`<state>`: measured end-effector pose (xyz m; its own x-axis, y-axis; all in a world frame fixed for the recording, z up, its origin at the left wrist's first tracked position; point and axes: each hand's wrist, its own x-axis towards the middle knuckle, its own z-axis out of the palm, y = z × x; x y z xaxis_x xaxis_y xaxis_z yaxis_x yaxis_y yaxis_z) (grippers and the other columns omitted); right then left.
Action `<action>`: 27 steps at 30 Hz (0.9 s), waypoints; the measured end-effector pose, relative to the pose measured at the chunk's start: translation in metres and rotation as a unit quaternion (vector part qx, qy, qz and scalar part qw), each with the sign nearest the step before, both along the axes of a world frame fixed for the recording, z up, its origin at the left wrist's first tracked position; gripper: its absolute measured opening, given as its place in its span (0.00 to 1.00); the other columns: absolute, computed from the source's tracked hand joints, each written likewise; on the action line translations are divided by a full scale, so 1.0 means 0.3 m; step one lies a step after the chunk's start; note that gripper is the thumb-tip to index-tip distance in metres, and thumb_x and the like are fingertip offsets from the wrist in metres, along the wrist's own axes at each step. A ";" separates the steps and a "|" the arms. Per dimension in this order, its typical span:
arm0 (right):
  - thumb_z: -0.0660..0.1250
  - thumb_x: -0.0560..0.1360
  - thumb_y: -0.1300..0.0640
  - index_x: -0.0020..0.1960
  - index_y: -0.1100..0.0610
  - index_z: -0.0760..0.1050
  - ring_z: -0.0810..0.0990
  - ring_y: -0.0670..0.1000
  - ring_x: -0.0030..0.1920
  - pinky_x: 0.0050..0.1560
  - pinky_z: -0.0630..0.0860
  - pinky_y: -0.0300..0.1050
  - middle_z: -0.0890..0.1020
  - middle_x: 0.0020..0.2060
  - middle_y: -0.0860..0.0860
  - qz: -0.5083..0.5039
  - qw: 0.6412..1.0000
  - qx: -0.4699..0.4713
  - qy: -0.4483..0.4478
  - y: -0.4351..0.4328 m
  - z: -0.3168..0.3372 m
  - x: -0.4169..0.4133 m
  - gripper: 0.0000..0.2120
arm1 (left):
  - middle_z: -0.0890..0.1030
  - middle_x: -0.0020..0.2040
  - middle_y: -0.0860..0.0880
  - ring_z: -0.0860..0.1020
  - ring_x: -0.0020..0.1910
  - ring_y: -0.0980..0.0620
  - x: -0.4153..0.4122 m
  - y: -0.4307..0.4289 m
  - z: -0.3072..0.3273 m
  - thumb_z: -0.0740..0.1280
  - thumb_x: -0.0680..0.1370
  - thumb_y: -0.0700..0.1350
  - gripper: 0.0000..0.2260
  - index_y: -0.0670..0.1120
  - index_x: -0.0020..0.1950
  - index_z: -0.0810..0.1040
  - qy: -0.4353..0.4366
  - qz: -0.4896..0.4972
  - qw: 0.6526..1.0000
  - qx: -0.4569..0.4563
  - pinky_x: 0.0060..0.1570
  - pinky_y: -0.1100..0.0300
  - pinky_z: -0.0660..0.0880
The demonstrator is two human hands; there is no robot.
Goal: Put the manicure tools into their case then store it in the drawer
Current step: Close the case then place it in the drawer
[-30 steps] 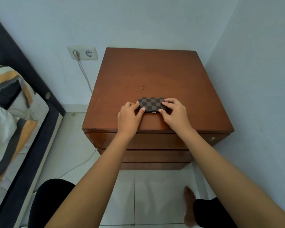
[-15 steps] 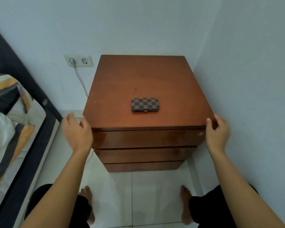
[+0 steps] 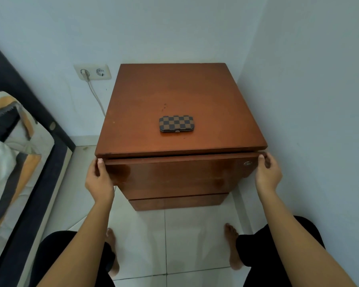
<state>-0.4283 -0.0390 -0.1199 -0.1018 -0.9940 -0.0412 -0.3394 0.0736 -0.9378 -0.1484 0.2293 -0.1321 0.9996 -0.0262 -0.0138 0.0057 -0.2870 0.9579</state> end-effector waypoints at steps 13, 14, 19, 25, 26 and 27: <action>0.62 0.78 0.55 0.65 0.60 0.71 0.77 0.55 0.60 0.58 0.70 0.42 0.78 0.61 0.58 -0.010 1.000 0.001 -0.029 0.291 0.010 -0.271 0.18 | 0.73 0.68 0.45 0.70 0.68 0.48 -0.282 0.246 0.022 0.57 0.81 0.49 0.19 0.44 0.70 0.70 0.010 0.030 0.999 -0.013 0.66 0.56 0.65; 0.62 0.78 0.55 0.65 0.59 0.71 0.77 0.55 0.60 0.59 0.70 0.43 0.78 0.61 0.58 -0.012 1.000 -0.001 -0.027 0.314 0.005 -0.295 0.18 | 0.73 0.68 0.45 0.70 0.68 0.48 -0.311 0.264 0.023 0.57 0.81 0.49 0.19 0.44 0.70 0.70 0.007 0.034 0.999 -0.008 0.66 0.56 0.65; 0.61 0.78 0.56 0.65 0.61 0.71 0.76 0.57 0.62 0.61 0.71 0.46 0.77 0.62 0.59 -0.004 1.000 -0.011 -0.023 0.380 0.001 -0.364 0.18 | 0.74 0.65 0.43 0.72 0.64 0.45 -0.373 0.330 0.016 0.55 0.81 0.49 0.19 0.44 0.70 0.69 -0.002 0.026 0.999 0.027 0.64 0.52 0.68; 0.63 0.77 0.57 0.68 0.61 0.67 0.70 0.56 0.67 0.68 0.67 0.53 0.73 0.66 0.58 0.123 0.987 -0.053 0.089 0.308 0.073 -0.353 0.21 | 0.70 0.69 0.41 0.68 0.68 0.43 -0.262 0.280 0.074 0.57 0.80 0.48 0.19 0.43 0.70 0.67 -0.084 -0.040 0.979 0.181 0.66 0.45 0.66; 0.63 0.77 0.57 0.68 0.60 0.67 0.70 0.56 0.68 0.69 0.67 0.53 0.73 0.67 0.58 0.158 0.978 -0.068 0.115 0.285 0.096 -0.333 0.22 | 0.69 0.70 0.42 0.66 0.70 0.43 -0.235 0.253 0.092 0.57 0.80 0.49 0.20 0.43 0.70 0.66 -0.110 -0.060 0.972 0.201 0.68 0.45 0.64; 0.64 0.76 0.56 0.68 0.60 0.67 0.70 0.56 0.68 0.68 0.66 0.52 0.73 0.67 0.57 0.194 0.968 -0.084 0.137 0.262 0.123 -0.307 0.22 | 0.68 0.71 0.42 0.65 0.71 0.43 -0.206 0.222 0.110 0.57 0.80 0.50 0.21 0.43 0.70 0.66 -0.134 -0.086 0.962 0.220 0.69 0.45 0.63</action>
<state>-0.5203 0.0395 -0.0830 0.2968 -0.9497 0.0998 -0.5492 -0.2552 -0.7958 -0.2102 0.2958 -0.0990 0.9502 -0.2426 0.1957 -0.3083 -0.6400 0.7038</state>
